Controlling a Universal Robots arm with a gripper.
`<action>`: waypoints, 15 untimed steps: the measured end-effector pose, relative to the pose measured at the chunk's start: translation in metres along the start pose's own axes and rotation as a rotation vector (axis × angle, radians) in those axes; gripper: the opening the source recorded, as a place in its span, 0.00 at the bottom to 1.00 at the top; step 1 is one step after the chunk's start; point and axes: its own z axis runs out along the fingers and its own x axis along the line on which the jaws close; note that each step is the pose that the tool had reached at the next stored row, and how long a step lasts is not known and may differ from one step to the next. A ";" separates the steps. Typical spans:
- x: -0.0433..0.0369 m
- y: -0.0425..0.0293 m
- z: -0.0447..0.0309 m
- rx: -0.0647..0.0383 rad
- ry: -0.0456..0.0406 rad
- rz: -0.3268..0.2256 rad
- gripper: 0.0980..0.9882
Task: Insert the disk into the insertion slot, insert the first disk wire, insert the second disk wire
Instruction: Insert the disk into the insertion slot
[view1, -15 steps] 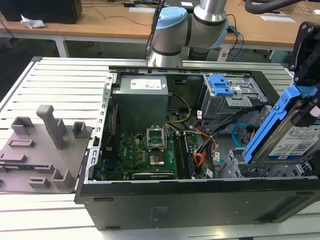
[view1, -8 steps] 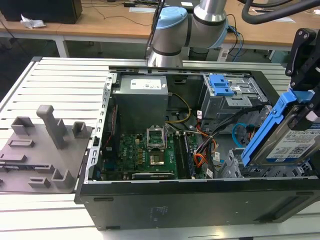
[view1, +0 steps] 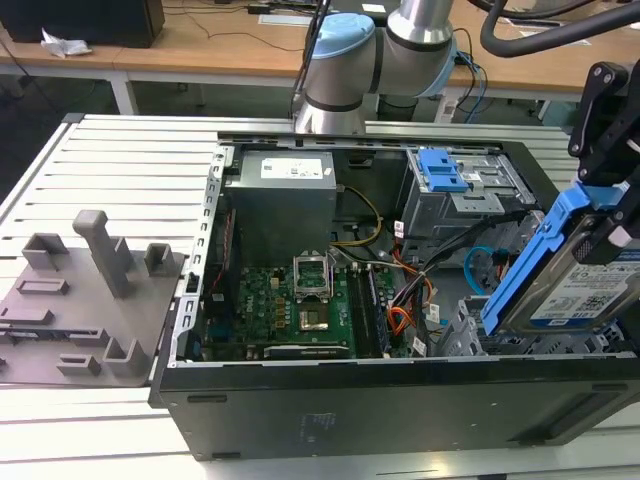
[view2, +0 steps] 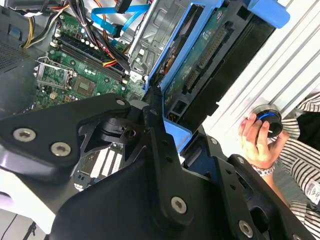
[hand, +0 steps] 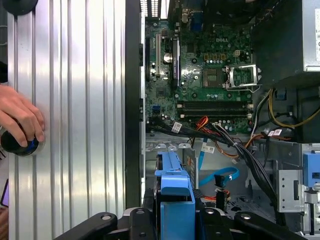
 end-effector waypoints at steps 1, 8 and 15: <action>0.0000 0.0000 0.0003 0.000 0.0000 0.000 0.30; -0.0034 -0.0002 0.0048 0.000 0.0000 0.000 0.30; -0.0251 -0.0003 0.0063 0.000 -0.0001 0.000 0.30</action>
